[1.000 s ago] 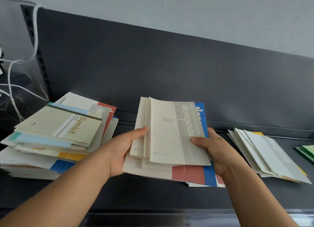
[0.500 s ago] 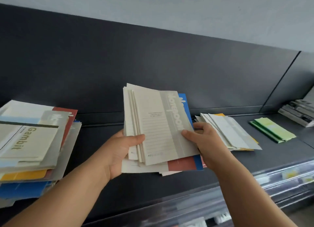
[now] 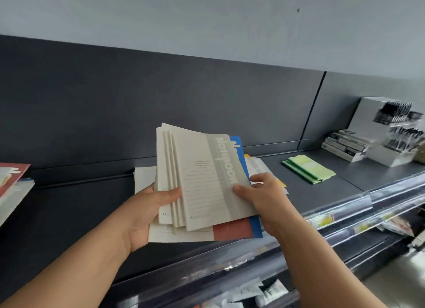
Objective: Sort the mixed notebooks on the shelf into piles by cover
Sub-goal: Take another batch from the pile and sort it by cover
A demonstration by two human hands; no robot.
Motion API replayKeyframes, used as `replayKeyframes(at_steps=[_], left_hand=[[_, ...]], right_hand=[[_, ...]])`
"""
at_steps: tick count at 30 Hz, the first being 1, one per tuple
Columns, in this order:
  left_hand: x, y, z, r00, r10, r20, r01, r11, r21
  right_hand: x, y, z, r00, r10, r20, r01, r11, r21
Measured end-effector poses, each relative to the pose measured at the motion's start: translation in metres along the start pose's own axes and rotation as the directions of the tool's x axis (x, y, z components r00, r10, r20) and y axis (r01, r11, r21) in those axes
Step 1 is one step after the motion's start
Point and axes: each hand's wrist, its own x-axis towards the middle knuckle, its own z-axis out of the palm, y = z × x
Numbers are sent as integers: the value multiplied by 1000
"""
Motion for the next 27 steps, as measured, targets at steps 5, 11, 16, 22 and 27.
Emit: replayKeyframes(at_steps=[5,11,16,22,27], left_hand=[[6,-26,76,998,12,-58,-10,1000,23],[17,-42,140,985,49,-164,-52,999,-10],[40,-34,149,965,82,-250,-88,996,-12],[67,-18,113,959,80,-273,-94,995,-39],[78,-11,86,931,96,-353,-159,975,-153]], right_hand=[[26,10,-78,997,18,68,-14,999,-50],[67,23,-145,983,51,174,-48,999,-22],[105,28,-158,979,55,195,-43,997,-62],[159,41,-160,991,94,91,-96,995,17],[204,51,-160,987,152,62,-156,986,66]])
